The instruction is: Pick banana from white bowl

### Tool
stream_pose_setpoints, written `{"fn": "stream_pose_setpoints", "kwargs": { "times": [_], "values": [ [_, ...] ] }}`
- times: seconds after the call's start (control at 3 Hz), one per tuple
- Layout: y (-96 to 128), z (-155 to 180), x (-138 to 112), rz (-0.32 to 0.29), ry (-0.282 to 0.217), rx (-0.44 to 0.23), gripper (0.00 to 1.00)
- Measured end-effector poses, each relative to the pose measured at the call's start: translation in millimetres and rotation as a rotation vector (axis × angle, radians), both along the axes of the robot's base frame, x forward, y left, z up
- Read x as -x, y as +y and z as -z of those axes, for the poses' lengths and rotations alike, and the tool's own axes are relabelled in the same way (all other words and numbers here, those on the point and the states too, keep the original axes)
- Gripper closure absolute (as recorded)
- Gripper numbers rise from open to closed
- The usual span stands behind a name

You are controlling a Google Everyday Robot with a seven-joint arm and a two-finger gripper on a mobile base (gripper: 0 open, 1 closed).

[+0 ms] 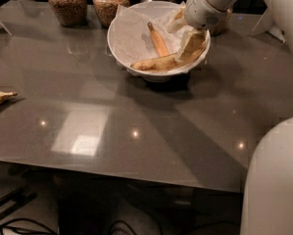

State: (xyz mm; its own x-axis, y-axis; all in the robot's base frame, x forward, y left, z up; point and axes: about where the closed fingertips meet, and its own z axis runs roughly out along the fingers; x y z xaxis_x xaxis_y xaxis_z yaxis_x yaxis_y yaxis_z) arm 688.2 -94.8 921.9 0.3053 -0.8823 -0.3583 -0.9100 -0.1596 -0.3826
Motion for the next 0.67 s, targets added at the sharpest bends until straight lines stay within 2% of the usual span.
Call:
{"fn": "stream_pose_setpoints", "kwargs": {
  "times": [0.33, 0.67],
  "values": [
    [-11.2, 3.3, 1.2, 0.005, 0.040, 0.026, 0.41],
    [-20.4, 10.4, -0.3, 0.017, 0.066, 0.039, 0.40]
  ]
}}
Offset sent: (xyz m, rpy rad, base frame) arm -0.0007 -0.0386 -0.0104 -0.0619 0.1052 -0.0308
